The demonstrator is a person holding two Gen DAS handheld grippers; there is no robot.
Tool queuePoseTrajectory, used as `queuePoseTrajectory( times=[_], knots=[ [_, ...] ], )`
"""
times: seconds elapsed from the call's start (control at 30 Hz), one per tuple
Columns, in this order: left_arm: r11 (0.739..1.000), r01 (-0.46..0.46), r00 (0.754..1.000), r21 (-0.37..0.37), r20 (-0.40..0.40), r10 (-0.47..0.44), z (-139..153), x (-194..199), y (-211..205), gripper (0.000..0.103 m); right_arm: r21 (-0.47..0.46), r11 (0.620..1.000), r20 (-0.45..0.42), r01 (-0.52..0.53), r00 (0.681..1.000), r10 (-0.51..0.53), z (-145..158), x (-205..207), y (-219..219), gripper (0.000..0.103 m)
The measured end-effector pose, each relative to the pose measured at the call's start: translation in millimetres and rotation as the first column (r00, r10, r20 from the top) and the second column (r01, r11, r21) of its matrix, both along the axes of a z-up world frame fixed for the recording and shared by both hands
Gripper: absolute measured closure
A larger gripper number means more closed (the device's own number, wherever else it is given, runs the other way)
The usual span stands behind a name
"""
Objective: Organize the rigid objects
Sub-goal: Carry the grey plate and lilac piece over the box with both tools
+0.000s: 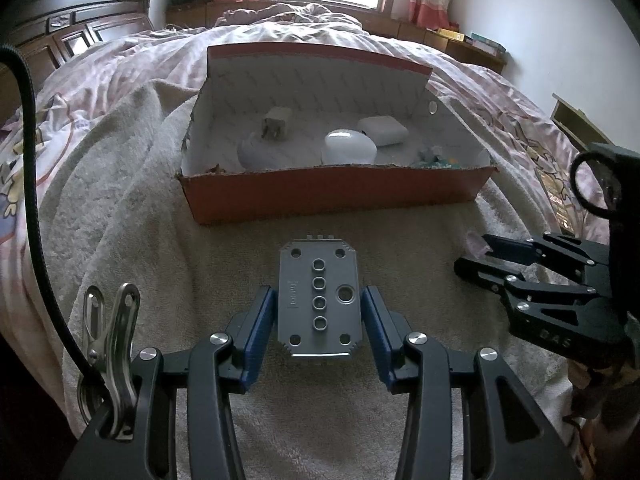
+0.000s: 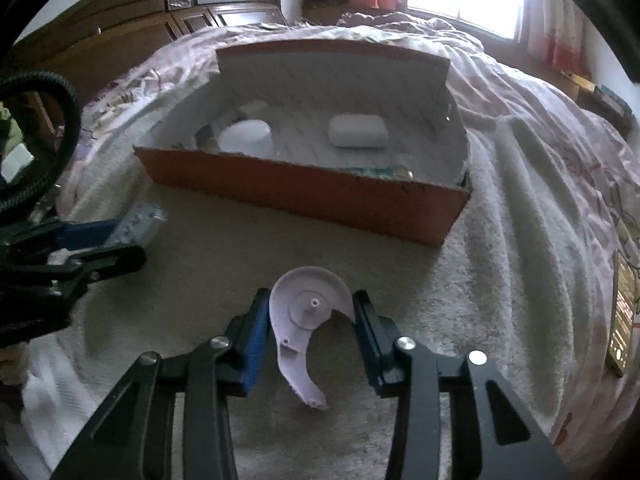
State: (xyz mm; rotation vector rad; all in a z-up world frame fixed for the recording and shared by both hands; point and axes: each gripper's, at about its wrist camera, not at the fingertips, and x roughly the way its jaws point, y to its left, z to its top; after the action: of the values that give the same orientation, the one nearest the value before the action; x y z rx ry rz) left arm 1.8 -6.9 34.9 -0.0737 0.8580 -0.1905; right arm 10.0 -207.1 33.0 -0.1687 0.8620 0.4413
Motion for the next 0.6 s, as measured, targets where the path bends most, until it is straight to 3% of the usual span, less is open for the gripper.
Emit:
queuePoseTrajectory(
  times=[0.3,0.6],
  knots=[
    [1.0,0.009,0.999,0.016,0.051,-0.009,21,7,-3,0.058,0.069,0.997,0.022,-0.038,0.999,0.036,25,-1,9,0.061],
    [1.0,-0.021,0.992,0.019,0.124,0.018,52,34,-1,0.058,0.14,0.99,0.059,-0.005,0.998,-0.004,52,22,9,0.061]
  ],
)
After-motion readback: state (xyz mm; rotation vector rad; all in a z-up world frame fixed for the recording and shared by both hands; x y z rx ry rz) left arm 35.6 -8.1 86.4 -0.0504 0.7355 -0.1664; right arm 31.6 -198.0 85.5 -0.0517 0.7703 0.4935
